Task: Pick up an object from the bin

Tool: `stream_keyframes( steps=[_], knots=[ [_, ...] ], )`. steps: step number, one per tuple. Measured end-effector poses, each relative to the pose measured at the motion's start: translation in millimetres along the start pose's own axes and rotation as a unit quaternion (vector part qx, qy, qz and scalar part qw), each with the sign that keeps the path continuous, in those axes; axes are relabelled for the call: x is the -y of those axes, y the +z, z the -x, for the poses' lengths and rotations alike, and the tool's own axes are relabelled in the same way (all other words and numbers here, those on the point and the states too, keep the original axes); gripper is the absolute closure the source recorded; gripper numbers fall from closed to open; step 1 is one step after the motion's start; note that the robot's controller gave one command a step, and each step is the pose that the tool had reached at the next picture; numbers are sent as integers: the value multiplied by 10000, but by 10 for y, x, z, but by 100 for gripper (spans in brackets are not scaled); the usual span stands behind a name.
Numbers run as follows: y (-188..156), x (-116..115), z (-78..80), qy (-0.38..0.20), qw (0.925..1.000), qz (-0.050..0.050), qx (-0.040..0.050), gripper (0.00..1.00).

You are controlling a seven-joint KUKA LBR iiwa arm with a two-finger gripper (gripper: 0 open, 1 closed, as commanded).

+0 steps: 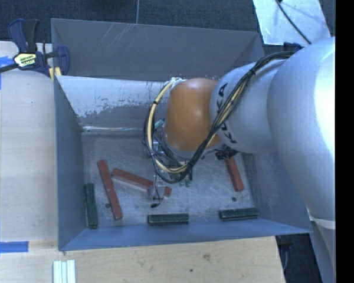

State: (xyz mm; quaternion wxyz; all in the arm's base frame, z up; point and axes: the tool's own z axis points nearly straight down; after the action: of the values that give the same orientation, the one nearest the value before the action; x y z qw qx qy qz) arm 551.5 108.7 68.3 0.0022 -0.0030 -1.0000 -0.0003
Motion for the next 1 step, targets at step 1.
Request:
stream_keyframes(
  steps=[1],
  knots=[
    [-54,1,23,10,10000,6,39,100]
  ],
)
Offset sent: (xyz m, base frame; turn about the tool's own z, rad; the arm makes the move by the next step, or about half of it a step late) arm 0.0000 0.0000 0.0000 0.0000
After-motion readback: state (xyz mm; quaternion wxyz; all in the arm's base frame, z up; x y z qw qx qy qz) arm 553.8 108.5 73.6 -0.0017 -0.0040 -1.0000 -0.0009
